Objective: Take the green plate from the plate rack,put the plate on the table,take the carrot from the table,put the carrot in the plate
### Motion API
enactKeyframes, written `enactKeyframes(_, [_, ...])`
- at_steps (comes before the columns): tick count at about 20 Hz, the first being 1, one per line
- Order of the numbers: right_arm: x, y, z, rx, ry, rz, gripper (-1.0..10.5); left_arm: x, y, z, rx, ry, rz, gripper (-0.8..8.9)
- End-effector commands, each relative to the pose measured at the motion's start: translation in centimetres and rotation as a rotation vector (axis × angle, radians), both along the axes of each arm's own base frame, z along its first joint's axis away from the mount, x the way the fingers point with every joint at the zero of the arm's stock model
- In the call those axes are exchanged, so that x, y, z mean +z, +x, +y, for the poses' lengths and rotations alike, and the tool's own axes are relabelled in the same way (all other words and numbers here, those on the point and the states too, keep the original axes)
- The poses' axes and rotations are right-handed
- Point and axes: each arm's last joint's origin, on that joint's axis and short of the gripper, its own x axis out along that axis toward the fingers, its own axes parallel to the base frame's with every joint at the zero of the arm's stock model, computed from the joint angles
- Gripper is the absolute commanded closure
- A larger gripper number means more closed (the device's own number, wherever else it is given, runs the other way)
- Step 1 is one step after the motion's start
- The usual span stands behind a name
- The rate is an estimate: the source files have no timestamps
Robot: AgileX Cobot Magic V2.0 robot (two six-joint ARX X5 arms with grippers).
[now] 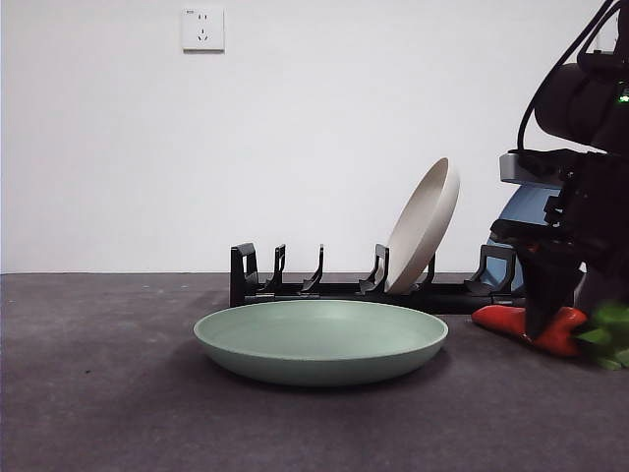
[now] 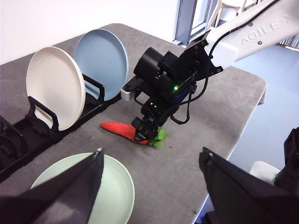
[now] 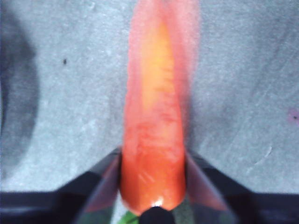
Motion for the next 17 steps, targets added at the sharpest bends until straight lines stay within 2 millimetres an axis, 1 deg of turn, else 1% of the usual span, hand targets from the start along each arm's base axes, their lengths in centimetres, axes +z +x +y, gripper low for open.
enactKeyframes(1, [-0.2,0.1,0.1,-0.007,0.004,0.004,9.6,0.0,0.0,0.0,0.003,-0.003,0.005,4.68])
enactKeyframes(3, [0.1,0.0,0.1,-0.006,0.006,0.0,9.6,0.0,0.0,0.0,0.003,-0.002,0.005,4.68])
enactKeyframes(5, [1.1,-0.5,0.2,0.003,0.009,-0.013,9.6,0.0,0.0,0.0,0.003,0.0,0.005,4.68])
enactKeyframes(7, [3.0,-1.5,0.7,0.029,0.036,-0.053,9.6,-0.1,0.0,0.0,0.003,0.005,0.008,4.68])
enactKeyframes(9, [5.2,-2.8,1.5,0.07,0.095,-0.111,9.6,-0.1,0.0,0.0,0.004,0.007,0.008,4.68])
enactKeyframes(11, [6.8,-4.1,3.2,0.114,0.135,-0.167,9.6,-0.1,0.0,0.0,0.004,0.007,0.008,4.68])
enactKeyframes(12, [7.1,-4.5,4.1,0.144,0.15,-0.179,9.6,-0.1,0.0,0.0,0.004,0.007,0.008,4.68])
enactKeyframes(14, [7.0,-5.1,6.2,0.179,0.186,-0.177,9.6,-0.1,0.0,0.0,0.003,0.007,0.009,4.68])
enactKeyframes(17, [5.8,-5.4,9.8,0.257,0.224,-0.186,9.6,-0.2,0.0,0.0,0.003,0.011,0.011,4.68])
